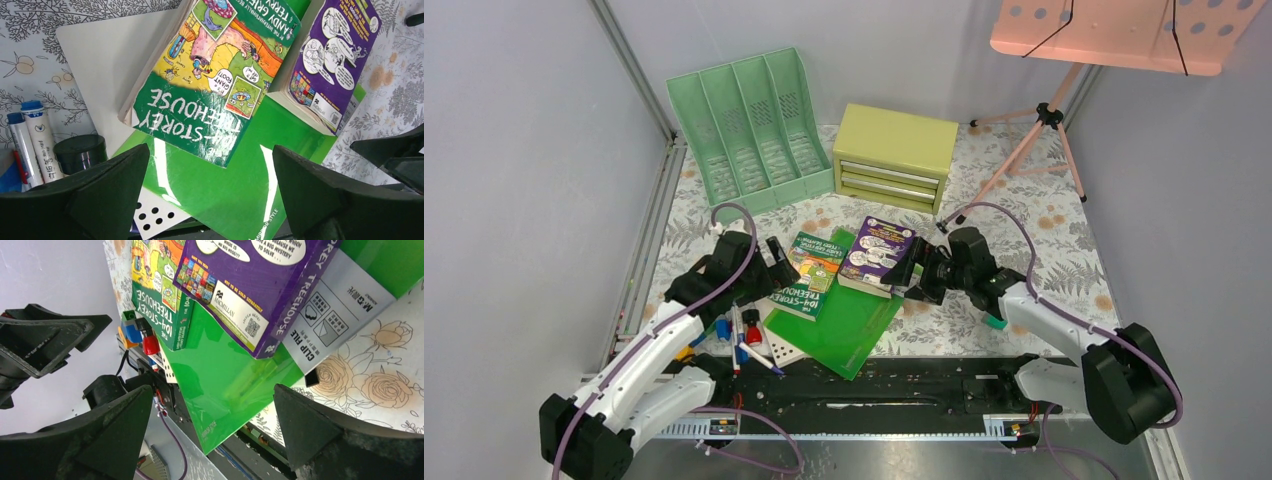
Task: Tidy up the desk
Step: Pick up the book from the center of the board.
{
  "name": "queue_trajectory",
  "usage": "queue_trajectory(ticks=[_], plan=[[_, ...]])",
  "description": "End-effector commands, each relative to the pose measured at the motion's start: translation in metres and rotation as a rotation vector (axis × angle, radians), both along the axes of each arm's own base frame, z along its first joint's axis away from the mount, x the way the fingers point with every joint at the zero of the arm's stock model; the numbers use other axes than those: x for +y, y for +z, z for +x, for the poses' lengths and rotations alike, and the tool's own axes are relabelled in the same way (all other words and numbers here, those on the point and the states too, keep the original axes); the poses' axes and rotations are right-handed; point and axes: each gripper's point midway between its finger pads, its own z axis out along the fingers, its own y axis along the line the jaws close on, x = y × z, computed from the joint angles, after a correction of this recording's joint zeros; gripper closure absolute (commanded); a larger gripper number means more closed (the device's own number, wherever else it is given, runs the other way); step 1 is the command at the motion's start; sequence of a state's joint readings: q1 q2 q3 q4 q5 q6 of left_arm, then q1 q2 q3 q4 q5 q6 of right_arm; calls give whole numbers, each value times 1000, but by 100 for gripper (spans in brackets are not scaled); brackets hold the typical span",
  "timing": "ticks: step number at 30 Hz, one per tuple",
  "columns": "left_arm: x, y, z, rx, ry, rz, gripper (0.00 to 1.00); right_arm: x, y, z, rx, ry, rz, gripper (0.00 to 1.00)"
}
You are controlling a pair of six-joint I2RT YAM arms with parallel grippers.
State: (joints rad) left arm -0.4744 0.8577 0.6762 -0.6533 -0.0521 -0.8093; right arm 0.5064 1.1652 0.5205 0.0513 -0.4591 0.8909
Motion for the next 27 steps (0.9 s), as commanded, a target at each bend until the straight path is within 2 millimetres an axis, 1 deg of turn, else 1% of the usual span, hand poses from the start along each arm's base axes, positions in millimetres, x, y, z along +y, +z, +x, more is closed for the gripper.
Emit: queue_trajectory(ticks=[1,6,10,13,16,21,22,25,27], plan=[[-9,16,10,-40,-32,-22,4,8,20,26,-76,-42,13,1],[-46,31,18,-57,-156,-148,6,1,14,48,-59,-98,-7,1],[-66,36,22,-41,-220,-153,6,-14,16,71,-41,-156,11,1],[-78,37,19,-32,-259,-147,6,-26,13,88,-33,-188,7,1],[-87,37,13,-37,-290,-159,6,-33,6,100,-21,-204,5,1],[-97,44,0,-73,-342,-246,6,-28,-13,110,29,-195,52,1],[-99,48,-3,-90,-353,-267,6,-27,-17,111,32,-195,61,1],[-103,70,-8,-185,-384,-347,5,-30,-31,116,48,-207,67,1],[-103,85,-11,-246,-394,-394,4,-33,-35,122,33,-218,84,1]])
